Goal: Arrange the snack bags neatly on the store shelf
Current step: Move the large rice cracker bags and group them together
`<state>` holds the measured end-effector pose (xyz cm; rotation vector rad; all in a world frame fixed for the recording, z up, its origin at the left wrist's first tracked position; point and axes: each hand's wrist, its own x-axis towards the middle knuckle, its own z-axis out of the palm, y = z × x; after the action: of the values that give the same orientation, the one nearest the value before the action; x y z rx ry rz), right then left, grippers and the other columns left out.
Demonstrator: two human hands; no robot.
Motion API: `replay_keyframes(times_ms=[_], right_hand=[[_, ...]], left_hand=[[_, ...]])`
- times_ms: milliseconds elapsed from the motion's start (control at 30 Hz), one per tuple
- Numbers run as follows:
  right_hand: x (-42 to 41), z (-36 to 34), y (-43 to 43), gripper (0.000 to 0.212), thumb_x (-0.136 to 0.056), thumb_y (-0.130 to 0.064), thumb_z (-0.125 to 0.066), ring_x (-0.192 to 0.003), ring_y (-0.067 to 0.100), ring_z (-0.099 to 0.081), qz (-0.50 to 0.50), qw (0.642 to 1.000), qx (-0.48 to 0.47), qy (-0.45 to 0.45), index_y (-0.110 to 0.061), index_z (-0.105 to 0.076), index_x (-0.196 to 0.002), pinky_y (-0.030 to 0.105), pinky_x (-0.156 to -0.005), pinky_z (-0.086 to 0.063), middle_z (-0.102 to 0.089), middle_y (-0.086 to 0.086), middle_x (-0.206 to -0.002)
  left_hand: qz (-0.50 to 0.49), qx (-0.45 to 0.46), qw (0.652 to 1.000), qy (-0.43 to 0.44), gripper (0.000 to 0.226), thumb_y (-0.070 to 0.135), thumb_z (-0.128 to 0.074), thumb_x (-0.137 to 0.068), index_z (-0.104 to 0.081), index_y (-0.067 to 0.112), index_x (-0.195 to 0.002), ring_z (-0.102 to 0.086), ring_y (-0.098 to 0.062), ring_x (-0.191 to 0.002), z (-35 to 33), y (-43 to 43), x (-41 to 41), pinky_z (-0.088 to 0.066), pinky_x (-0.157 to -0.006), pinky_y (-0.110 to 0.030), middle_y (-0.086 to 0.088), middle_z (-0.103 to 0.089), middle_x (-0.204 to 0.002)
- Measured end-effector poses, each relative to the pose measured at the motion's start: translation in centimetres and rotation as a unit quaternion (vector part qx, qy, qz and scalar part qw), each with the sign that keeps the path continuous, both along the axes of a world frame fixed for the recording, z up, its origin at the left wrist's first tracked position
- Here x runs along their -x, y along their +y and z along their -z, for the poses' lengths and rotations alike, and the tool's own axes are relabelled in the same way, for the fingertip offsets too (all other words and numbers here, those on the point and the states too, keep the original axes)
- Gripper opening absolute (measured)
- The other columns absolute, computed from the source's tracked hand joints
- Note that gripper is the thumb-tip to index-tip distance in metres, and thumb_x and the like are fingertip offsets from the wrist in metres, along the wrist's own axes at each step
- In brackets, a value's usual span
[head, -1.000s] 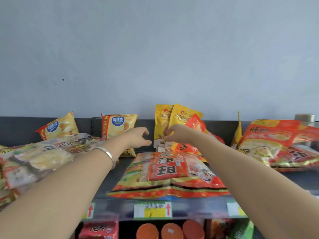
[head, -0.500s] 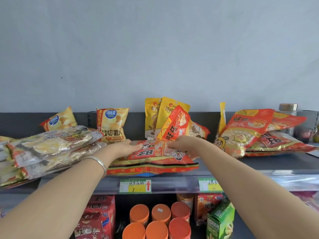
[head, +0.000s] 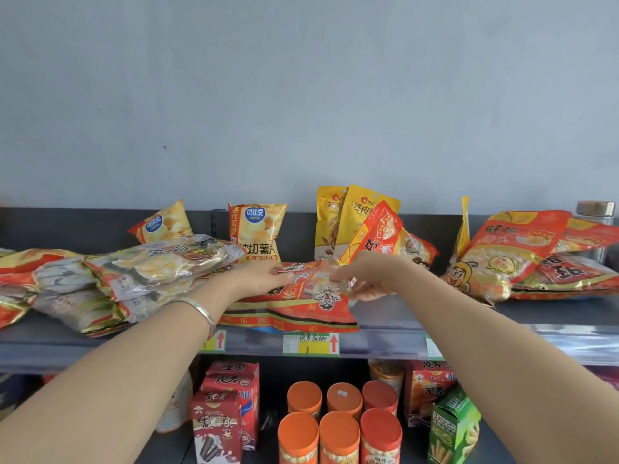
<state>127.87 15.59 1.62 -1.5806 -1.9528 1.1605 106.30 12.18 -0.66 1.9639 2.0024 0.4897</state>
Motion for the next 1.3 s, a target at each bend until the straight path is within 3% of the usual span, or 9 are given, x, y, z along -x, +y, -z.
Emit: replay_keyframes(times_ms=[233, 333, 433, 567, 733, 867, 1067, 1167, 1300], right_hand=[[1.3, -0.8, -2.2, 0.044, -0.087, -0.036, -0.067, -0.045, 0.006, -0.046, -0.050, 0.994, -0.030, -0.091, 0.003, -0.069, -0.106, 0.015, -0.046, -0.040, -0.071, 0.008, -0.076], [1.3, -1.1, -3.1, 0.037, -0.088, -0.035, -0.066, -0.046, 0.009, -0.048, -0.055, 0.992, -0.041, -0.107, 0.002, -0.071, -0.094, 0.017, -0.045, -0.040, -0.074, 0.010, -0.078], [2.2, -0.9, -2.6, 0.033, -0.089, -0.032, -0.062, -0.052, 0.015, -0.054, 0.041, 0.966, -0.228, -0.114, -0.001, -0.069, -0.078, 0.026, -0.052, -0.043, -0.074, 0.013, -0.079], [4.2, -1.3, -2.6, 0.029, -0.090, -0.036, -0.055, -0.080, 0.027, -0.064, 0.122, 0.897, -0.397, -0.152, -0.009, -0.064, -0.099, 0.032, -0.062, -0.048, -0.068, 0.010, -0.094], [6.2, -1.0, -0.9, 0.078, -0.085, -0.062, -0.055, -0.120, 0.033, -0.052, 0.008, 0.918, -0.328, -0.221, -0.011, -0.038, -0.141, 0.044, -0.093, -0.049, -0.051, 0.012, -0.135], [6.4, -1.0, 0.2, 0.098, -0.080, -0.073, -0.052, -0.129, 0.032, -0.046, -0.019, 0.929, -0.273, -0.248, -0.010, -0.023, -0.149, 0.044, -0.100, -0.045, -0.045, 0.011, -0.145], [5.3, -2.1, 1.2, 0.096, -0.074, -0.077, -0.055, -0.126, 0.032, -0.048, -0.022, 0.949, -0.211, -0.231, -0.009, -0.043, -0.140, 0.041, -0.100, -0.044, -0.047, 0.010, -0.143], [5.3, -2.1, 1.3, 0.081, -0.078, -0.067, -0.061, -0.120, 0.031, -0.053, -0.051, 0.967, -0.172, -0.178, -0.008, -0.051, -0.132, 0.038, -0.094, -0.044, -0.053, 0.011, -0.136], [5.3, -1.4, 1.5, 0.083, -0.082, -0.059, -0.064, -0.117, 0.032, -0.056, -0.050, 0.983, -0.135, -0.110, -0.004, -0.041, -0.140, 0.038, -0.095, -0.047, -0.054, 0.014, -0.133]], left_hand=[[0.105, -0.006, 0.993, 0.045, 0.098, 0.081, -0.037, -0.068, -0.012, 0.035, -0.149, 0.002, -0.021, -0.146, 1.1, -2.2, -0.1, -0.010, -0.117, -0.051, 0.003, 0.005, -0.159], [0.137, -0.005, 0.990, 0.019, 0.101, 0.079, -0.049, -0.064, -0.012, 0.036, -0.148, -0.001, -0.021, -0.146, 1.8, -2.7, 1.2, -0.013, -0.116, -0.052, 0.007, -0.001, -0.158], [0.143, -0.040, 0.989, 0.016, 0.092, 0.067, -0.061, -0.072, -0.014, 0.042, -0.146, 0.001, -0.021, -0.145, 2.8, -3.4, 1.9, -0.011, -0.116, -0.053, 0.008, -0.003, -0.156], [0.120, -0.081, 0.988, 0.054, 0.091, 0.053, -0.068, -0.077, -0.007, 0.049, -0.144, 0.018, -0.019, -0.143, 4.6, -4.6, 2.3, 0.001, -0.112, -0.062, 0.011, 0.010, -0.157], [0.088, -0.092, 0.987, 0.097, 0.091, 0.046, -0.066, -0.081, -0.001, 0.048, -0.145, 0.020, -0.017, -0.143, 5.6, -5.6, 2.7, 0.000, -0.110, -0.064, 0.013, 0.014, -0.156], [0.056, -0.119, 0.982, 0.136, 0.088, 0.048, -0.061, -0.084, 0.003, 0.046, -0.145, 0.014, -0.018, -0.145, 6.4, -5.7, 2.5, -0.006, -0.112, -0.063, 0.011, 0.012, -0.157], [0.002, -0.172, 0.972, 0.162, 0.099, 0.051, -0.066, -0.079, 0.009, 0.049, -0.143, 0.015, -0.021, -0.144, 8.2, -6.4, 2.2, -0.010, -0.112, -0.063, 0.008, 0.016, -0.156], [-0.113, -0.191, 0.970, 0.104, 0.117, 0.058, -0.073, -0.067, 0.014, 0.043, -0.145, 0.015, -0.027, -0.143, 9.2, -6.9, 1.5, -0.006, -0.115, -0.055, 0.004, 0.022, -0.154], [-0.254, -0.226, 0.940, 0.030, 0.124, 0.064, -0.071, -0.063, 0.013, 0.032, -0.148, 0.001, -0.031, -0.143, 10.1, -7.8, 0.3, -0.015, -0.114, -0.048, -0.004, 0.011, -0.156]])
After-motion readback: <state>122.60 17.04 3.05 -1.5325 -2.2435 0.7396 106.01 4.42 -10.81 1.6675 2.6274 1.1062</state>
